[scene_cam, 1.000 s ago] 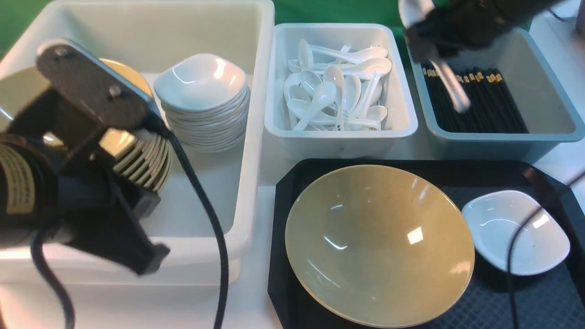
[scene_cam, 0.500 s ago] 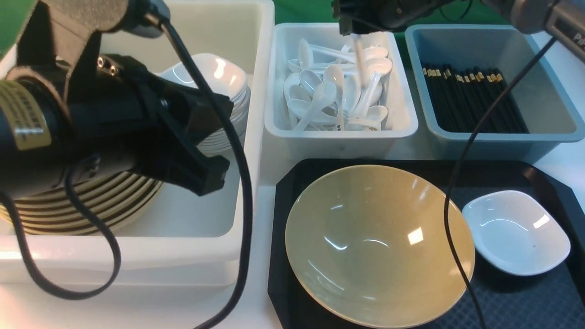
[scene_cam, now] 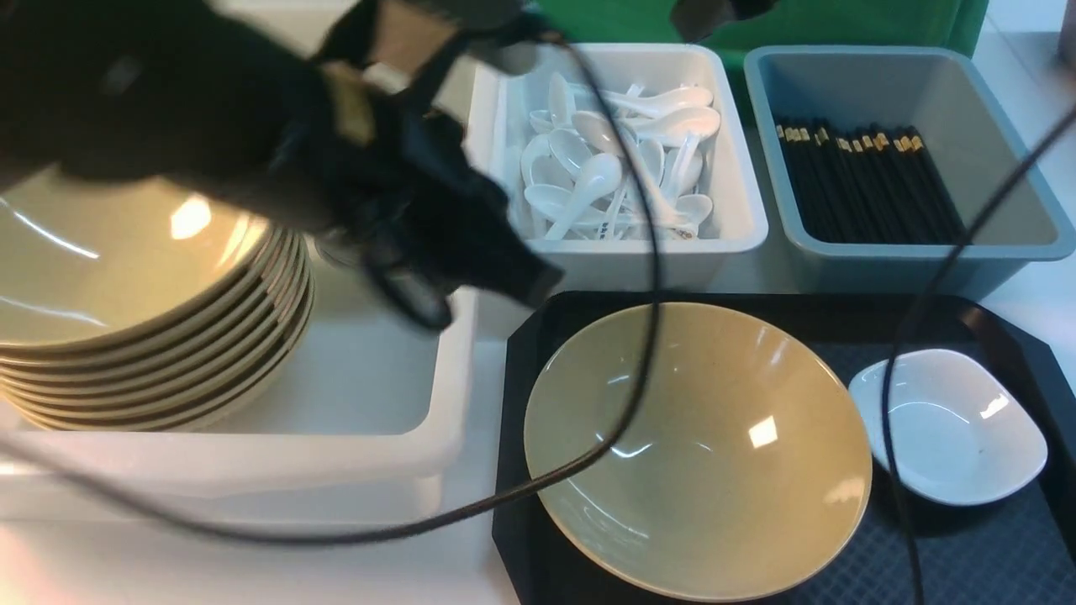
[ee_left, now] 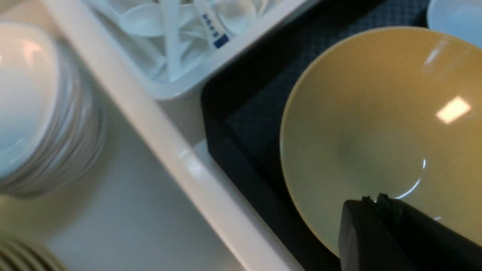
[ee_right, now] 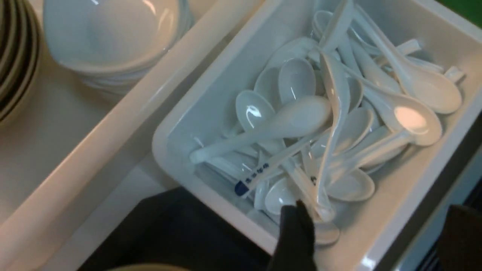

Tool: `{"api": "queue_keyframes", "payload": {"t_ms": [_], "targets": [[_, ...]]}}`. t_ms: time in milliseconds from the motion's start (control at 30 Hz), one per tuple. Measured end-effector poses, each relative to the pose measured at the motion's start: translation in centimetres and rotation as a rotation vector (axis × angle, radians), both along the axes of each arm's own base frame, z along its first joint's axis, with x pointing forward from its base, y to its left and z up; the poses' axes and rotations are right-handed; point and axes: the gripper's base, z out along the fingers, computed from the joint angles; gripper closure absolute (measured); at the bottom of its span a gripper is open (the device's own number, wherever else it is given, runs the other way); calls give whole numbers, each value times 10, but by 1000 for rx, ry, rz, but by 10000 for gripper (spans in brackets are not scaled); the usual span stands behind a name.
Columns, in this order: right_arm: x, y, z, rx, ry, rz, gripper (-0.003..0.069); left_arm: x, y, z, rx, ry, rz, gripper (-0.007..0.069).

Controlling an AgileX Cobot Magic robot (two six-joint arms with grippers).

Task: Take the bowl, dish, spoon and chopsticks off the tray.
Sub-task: Use the left arm to grab the yellow noodle bowl on the left

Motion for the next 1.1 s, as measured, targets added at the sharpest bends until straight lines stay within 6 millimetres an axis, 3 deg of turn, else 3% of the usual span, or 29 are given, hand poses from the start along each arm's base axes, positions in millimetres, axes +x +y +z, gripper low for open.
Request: {"api": "queue_keyframes", "payload": {"t_ms": [100,267,300,367,533,567,633,833,1000,1100], "targets": [[-31,-11,9,-19,15,7,229,19,-20,-7,59,85,-55,633],[-105,-35,8,-41,71,12,328,47,-45,-37,121,185,-78,588],[-109,-36,7,-42,73,13,332,49,-47,-40,127,193,-78,581],[-149,-50,-3,-44,83,11,379,64,-59,-63,157,231,-78,501],[-195,-65,-19,-35,48,6,430,83,-72,-86,196,254,-77,320],[-197,-66,-18,-34,41,7,431,84,-73,-87,198,254,-77,302],[-216,-72,-27,-36,38,10,438,93,-78,-97,216,257,-74,195],[-233,-78,-28,-29,14,11,438,112,-77,-126,251,299,-44,119],[-233,-78,-28,-30,13,11,435,119,-77,-148,280,336,-35,155],[-232,-77,-28,-27,7,10,435,120,-79,-156,273,363,-34,285]]}}
